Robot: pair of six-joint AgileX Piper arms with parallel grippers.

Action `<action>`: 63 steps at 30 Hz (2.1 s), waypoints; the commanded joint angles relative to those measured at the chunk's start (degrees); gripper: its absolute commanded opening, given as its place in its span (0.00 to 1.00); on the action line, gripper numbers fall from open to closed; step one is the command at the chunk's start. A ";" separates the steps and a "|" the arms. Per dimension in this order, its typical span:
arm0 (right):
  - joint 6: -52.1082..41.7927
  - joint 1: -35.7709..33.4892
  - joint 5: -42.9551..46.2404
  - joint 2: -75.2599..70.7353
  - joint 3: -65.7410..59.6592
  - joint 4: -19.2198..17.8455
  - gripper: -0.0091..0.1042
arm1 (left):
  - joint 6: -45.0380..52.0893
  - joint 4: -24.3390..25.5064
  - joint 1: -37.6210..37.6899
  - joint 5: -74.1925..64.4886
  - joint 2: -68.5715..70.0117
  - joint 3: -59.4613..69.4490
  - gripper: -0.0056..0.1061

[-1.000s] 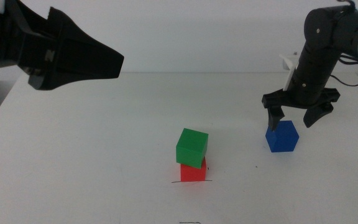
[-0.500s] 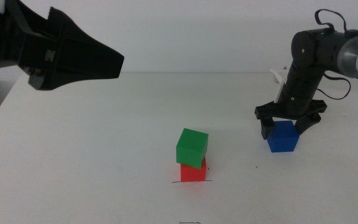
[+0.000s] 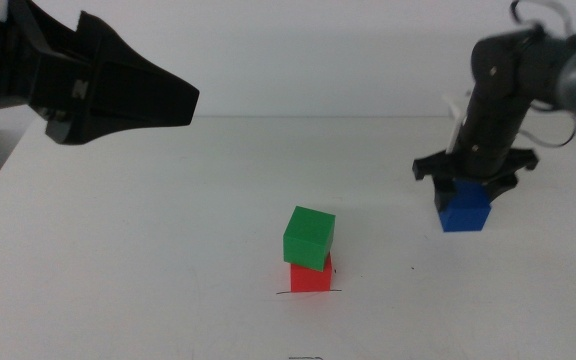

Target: Stack red cubes first, then green, then blue cubes in a specific spot.

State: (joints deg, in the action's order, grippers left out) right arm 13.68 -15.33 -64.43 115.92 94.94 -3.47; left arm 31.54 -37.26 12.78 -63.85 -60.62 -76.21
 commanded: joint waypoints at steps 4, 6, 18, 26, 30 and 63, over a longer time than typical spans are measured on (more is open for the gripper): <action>6.47 -4.33 -4.06 -15.54 -5.79 -3.25 0.07 | -0.16 -2.74 0.10 2.65 0.88 -1.47 0.89; 8.78 -5.66 -5.40 -18.70 -7.81 -3.21 0.07 | -0.16 -2.74 0.10 2.65 0.88 -1.47 0.89; 19.14 -14.31 -9.75 -22.71 -7.45 1.57 0.07 | -0.14 -2.74 0.10 2.65 0.88 -1.47 0.89; 26.11 -21.48 -9.85 -17.56 5.93 -2.30 0.07 | -0.14 -2.74 0.10 2.70 0.88 -1.47 0.89; 26.70 -23.71 -9.85 -12.24 11.46 -1.37 0.07 | -0.14 -2.74 0.10 2.70 0.88 -1.47 0.89; 26.49 -26.15 -9.76 -3.52 16.81 -0.95 0.56 | -0.09 -2.74 0.10 2.70 0.88 -1.47 0.89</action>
State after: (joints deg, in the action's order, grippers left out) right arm 40.62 -41.43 -71.04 115.80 109.86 -3.23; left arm 31.59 -37.26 12.78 -63.85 -60.62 -76.21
